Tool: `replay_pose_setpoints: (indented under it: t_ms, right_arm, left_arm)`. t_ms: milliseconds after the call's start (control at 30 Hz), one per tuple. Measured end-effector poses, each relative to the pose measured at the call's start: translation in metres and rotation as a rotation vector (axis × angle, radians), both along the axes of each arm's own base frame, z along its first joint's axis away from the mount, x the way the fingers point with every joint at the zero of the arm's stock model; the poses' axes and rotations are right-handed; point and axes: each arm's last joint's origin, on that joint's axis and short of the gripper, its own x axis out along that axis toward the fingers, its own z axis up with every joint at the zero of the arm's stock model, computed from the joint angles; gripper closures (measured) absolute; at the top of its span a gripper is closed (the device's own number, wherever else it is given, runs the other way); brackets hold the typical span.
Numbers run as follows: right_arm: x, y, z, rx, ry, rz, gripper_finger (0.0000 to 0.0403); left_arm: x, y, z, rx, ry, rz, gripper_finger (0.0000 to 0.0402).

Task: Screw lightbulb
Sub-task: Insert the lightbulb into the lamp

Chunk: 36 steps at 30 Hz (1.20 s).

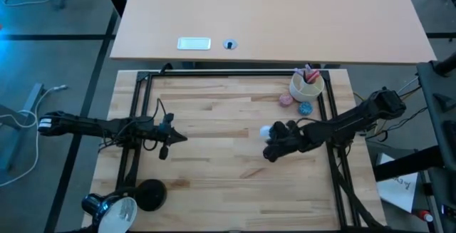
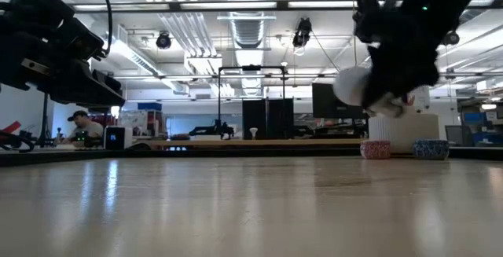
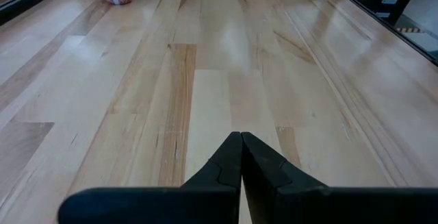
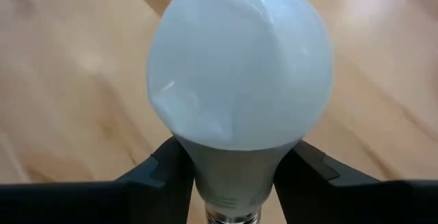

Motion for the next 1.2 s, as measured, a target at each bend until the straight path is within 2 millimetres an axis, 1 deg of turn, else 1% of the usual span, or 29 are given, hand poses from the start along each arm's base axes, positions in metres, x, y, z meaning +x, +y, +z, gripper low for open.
replay_pose_setpoints:
  t_ms: [100,200,367,533,667,933,1200]
  right_arm:
    - [0.010,0.003,-0.002,-0.023,-0.139,0.078,0.0244]
    - [0.012,0.008,-0.007,-0.044,-0.235,0.146,0.0248]
    - [0.010,0.015,-0.004,-0.077,-0.362,0.237,0.0249]
    - [0.005,0.017,-0.001,-0.115,-0.442,0.291,0.0248]
    - [-0.002,0.014,-0.001,-0.135,-0.494,0.308,0.0252]
    - [-0.028,0.003,-0.003,-0.124,-0.569,0.301,0.0249]
    - [-0.050,-0.006,0.010,-0.139,-0.666,0.309,0.0254]
  left_arm:
    - [0.000,0.000,0.000,0.000,-0.001,0.000,0.0401]
    - [0.000,0.000,0.000,0.000,0.000,0.000,0.0402]
    - [0.000,0.000,0.000,0.000,0.000,0.000,0.0401]
    - [0.000,0.000,0.000,0.000,0.000,0.000,0.0401]
    - [0.000,0.000,0.000,0.000,0.000,0.000,0.0401]
    - [0.000,0.000,0.000,0.000,-0.001,0.000,0.0401]
    - [0.000,0.000,0.000,0.000,-0.001,0.000,0.0401]
